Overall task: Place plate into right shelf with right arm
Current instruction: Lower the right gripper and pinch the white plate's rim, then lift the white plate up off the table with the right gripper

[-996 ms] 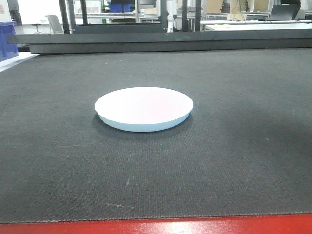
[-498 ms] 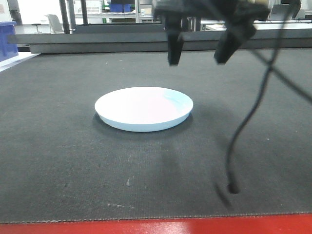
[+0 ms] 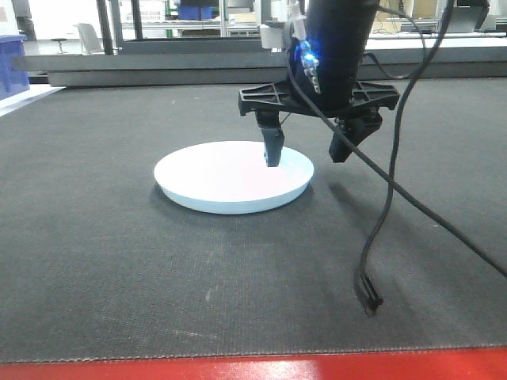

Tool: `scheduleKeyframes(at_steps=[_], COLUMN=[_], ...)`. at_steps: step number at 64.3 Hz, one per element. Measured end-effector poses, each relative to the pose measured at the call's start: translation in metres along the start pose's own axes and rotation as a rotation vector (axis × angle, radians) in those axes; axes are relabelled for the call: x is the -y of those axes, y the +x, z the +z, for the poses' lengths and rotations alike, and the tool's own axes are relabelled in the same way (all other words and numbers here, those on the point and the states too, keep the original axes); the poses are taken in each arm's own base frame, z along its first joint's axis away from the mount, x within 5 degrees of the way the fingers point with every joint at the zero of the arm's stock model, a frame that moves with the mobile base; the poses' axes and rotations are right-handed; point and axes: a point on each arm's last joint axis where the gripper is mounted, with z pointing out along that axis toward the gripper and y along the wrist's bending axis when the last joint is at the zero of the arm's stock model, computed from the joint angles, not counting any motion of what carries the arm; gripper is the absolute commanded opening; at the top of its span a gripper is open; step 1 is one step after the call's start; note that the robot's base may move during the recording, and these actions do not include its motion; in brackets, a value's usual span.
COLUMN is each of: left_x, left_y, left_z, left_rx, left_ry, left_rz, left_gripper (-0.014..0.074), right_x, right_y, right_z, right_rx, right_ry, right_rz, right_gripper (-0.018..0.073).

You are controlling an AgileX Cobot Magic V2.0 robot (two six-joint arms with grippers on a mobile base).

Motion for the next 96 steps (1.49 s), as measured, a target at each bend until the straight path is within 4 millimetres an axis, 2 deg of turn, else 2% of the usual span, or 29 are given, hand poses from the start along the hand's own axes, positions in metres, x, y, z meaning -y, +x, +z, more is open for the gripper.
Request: scheduleKeyframes(at_steps=[14,32,34,43,46,56,62,69,79,88,96], left_x=[0.0,0.0,0.0,0.0,0.0,0.0,0.0,0.0,0.0,0.0,0.0], left_y=[0.0,0.0,0.0,0.0,0.0,0.0,0.0,0.0,0.0,0.0,0.0], left_z=[0.0,0.0,0.0,0.0,0.0,0.0,0.0,0.0,0.0,0.0,0.0], left_rx=[0.0,0.0,0.0,0.0,0.0,0.0,0.0,0.0,0.0,0.0,0.0], left_ry=[0.0,0.0,0.0,0.0,0.0,0.0,0.0,0.0,0.0,0.0,0.0], left_rz=[0.0,0.0,0.0,0.0,0.0,0.0,0.0,0.0,0.0,0.0,0.0], left_gripper=[-0.0047,-0.0047,-0.0047,-0.0047,-0.0047,-0.0047,-0.0047,-0.0047,-0.0047,-0.0047,-0.0047], right_x=[0.002,0.003,0.003,0.003,0.002,0.002,0.003,0.005,0.011,0.017,0.022], right_y=[-0.003,0.002,0.002,0.002,0.0,-0.002,-0.005,-0.007,0.004,0.027,0.058], right_z=[0.005,0.023,0.023,0.023,0.022,0.018,0.005,-0.02,-0.067,-0.107,-0.145], right_rx=[0.028,-0.006,-0.005,0.0,0.006,0.019,0.036,0.073,0.158,0.239,0.319], right_ry=[-0.003,0.015,0.015,0.02,0.016,0.011,0.006,-0.005,-0.031,-0.062,-0.104], right_rz=[-0.005,-0.015,-0.015,-0.021,-0.013,-0.006,-0.003,-0.018,-0.059,-0.11,-0.155], right_gripper=[0.0352,0.0316,0.0286,0.0032,0.0064,0.0064,0.0064,0.0064,0.0064,0.0064,0.0064])
